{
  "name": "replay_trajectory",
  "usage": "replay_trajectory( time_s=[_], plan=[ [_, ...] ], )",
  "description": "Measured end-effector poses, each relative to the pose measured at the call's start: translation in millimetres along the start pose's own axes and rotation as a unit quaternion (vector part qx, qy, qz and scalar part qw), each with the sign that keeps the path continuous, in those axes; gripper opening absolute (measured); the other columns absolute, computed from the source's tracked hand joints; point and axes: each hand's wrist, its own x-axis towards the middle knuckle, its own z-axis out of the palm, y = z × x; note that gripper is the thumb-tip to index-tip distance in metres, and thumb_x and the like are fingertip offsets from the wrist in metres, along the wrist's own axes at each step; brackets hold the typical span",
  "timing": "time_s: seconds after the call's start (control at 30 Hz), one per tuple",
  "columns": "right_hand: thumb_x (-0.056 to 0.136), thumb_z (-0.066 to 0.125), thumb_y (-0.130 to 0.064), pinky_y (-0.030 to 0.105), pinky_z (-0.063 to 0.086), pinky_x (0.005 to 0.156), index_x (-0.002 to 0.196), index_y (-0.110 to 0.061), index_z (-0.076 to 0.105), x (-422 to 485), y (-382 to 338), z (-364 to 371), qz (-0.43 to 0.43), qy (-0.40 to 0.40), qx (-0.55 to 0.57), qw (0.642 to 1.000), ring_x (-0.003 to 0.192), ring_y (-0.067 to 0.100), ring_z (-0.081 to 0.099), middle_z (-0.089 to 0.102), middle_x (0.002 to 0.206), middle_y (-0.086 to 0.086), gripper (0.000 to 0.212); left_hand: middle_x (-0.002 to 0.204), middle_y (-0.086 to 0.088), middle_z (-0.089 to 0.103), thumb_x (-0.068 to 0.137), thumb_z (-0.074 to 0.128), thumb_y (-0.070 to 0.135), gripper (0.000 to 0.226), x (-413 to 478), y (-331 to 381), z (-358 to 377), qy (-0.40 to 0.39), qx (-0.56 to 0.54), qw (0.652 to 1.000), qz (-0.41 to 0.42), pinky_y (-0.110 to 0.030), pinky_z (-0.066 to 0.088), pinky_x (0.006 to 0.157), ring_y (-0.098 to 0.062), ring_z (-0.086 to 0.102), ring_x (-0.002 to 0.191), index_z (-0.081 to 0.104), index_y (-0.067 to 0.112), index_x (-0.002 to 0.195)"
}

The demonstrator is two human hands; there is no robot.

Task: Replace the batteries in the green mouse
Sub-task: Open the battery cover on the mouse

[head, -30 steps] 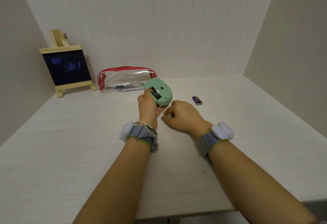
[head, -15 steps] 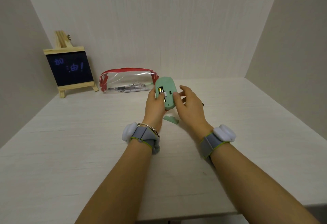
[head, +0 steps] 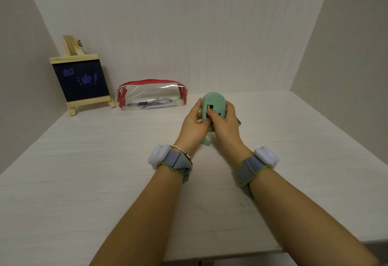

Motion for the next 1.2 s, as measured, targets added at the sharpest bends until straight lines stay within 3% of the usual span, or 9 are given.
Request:
replay_trajectory(
  time_s=[0.1, 0.2, 0.27, 0.47, 0.63, 0.8, 0.97, 1.13, 1.2],
  plan=[
    [0.086, 0.058, -0.011, 0.026, 0.054, 0.077, 0.123, -0.016, 0.044, 0.0, -2.5, -0.6, 0.002, 0.001, 0.021, 1.000, 0.090, 0.012, 0.061, 0.057, 0.096, -0.009, 0.040, 0.138, -0.007, 0.053, 0.093, 0.051, 0.001, 0.064, -0.5, -1.0, -0.6, -0.002, -0.008, 1.000, 0.005, -0.046, 0.050, 0.099, -0.026, 0.059, 0.119, 0.030, 0.024, 0.149],
    [0.086, 0.056, -0.007, 0.012, 0.052, 0.064, 0.121, -0.016, 0.044, -0.2, -5.2, -2.3, -0.002, 0.001, 0.029, 1.000, 0.083, 0.003, 0.058, 0.056, 0.094, -0.010, 0.038, 0.134, -0.004, 0.054, 0.093, 0.049, 0.000, 0.060, -2.4, -1.7, -1.0, -0.014, -0.025, 1.000, 0.007, -0.048, 0.054, 0.092, -0.027, 0.061, 0.115, 0.039, 0.030, 0.143],
    [0.085, 0.054, -0.005, 0.010, 0.051, 0.060, 0.117, -0.018, 0.045, -0.8, -6.6, -3.2, 0.010, 0.001, 0.051, 0.999, 0.080, 0.003, 0.058, 0.057, 0.092, -0.008, 0.036, 0.134, -0.005, 0.055, 0.092, 0.049, -0.003, 0.059, -2.7, -1.8, -1.1, -0.015, -0.032, 0.999, 0.014, -0.046, 0.055, 0.091, -0.027, 0.060, 0.116, 0.043, 0.029, 0.141],
    [0.082, 0.049, -0.002, 0.027, 0.050, 0.068, 0.107, -0.024, 0.046, -2.5, -9.8, -3.4, 0.049, -0.012, 0.108, 0.993, 0.078, 0.014, 0.057, 0.058, 0.088, 0.001, 0.033, 0.139, -0.005, 0.053, 0.089, 0.048, -0.009, 0.062, -2.9, 0.0, -1.7, -0.018, -0.010, 0.999, 0.041, -0.037, 0.053, 0.096, -0.022, 0.056, 0.122, 0.043, 0.022, 0.142],
    [0.076, 0.049, -0.003, 0.037, 0.048, 0.073, 0.102, -0.023, 0.046, -1.6, -7.2, -3.0, 0.064, -0.006, 0.126, 0.990, 0.082, 0.022, 0.056, 0.057, 0.090, 0.008, 0.033, 0.142, -0.005, 0.050, 0.090, 0.051, -0.006, 0.061, -4.2, 0.3, -2.9, -0.020, -0.005, 0.999, 0.043, -0.041, 0.048, 0.104, -0.023, 0.053, 0.127, 0.041, 0.023, 0.143],
    [0.061, 0.046, -0.009, 0.037, 0.046, 0.070, 0.100, -0.019, 0.045, -0.6, -6.9, -2.8, 0.085, 0.005, 0.145, 0.986, 0.078, 0.022, 0.054, 0.055, 0.086, 0.008, 0.040, 0.141, -0.007, 0.051, 0.089, 0.052, -0.005, 0.063, -5.1, -0.2, -3.0, -0.026, 0.003, 0.999, 0.041, -0.043, 0.045, 0.106, -0.025, 0.051, 0.129, 0.039, 0.022, 0.144],
    [0.074, 0.038, 0.003, 0.033, 0.043, 0.062, 0.100, -0.015, 0.042, 2.6, -6.0, -3.6, 0.107, 0.015, 0.153, 0.982, 0.073, 0.021, 0.050, 0.052, 0.080, 0.005, 0.032, 0.144, -0.008, 0.048, 0.087, 0.050, -0.009, 0.067, -3.8, -1.7, -4.1, -0.033, 0.016, 0.999, 0.030, -0.045, 0.045, 0.106, -0.026, 0.048, 0.132, 0.036, 0.021, 0.146],
    [0.062, 0.044, -0.010, 0.038, 0.046, 0.065, 0.099, -0.022, 0.046, 0.3, -6.9, -1.7, 0.116, -0.003, 0.145, 0.983, 0.079, 0.027, 0.052, 0.054, 0.086, 0.009, 0.039, 0.137, -0.010, 0.051, 0.088, 0.049, -0.010, 0.071, -2.3, -2.5, -5.9, -0.032, -0.007, 0.999, -0.002, -0.043, 0.054, 0.093, -0.029, 0.060, 0.112, 0.032, 0.026, 0.147],
    [0.068, 0.048, -0.011, 0.041, 0.050, 0.072, 0.108, -0.024, 0.047, 0.3, -6.9, -2.3, 0.103, -0.007, 0.125, 0.987, 0.085, 0.028, 0.057, 0.057, 0.092, 0.009, 0.042, 0.131, -0.011, 0.055, 0.089, 0.049, -0.009, 0.070, -1.6, -2.3, -6.1, -0.026, -0.017, 0.999, -0.011, -0.042, 0.056, 0.089, -0.026, 0.063, 0.100, 0.033, 0.027, 0.147]
  ],
)
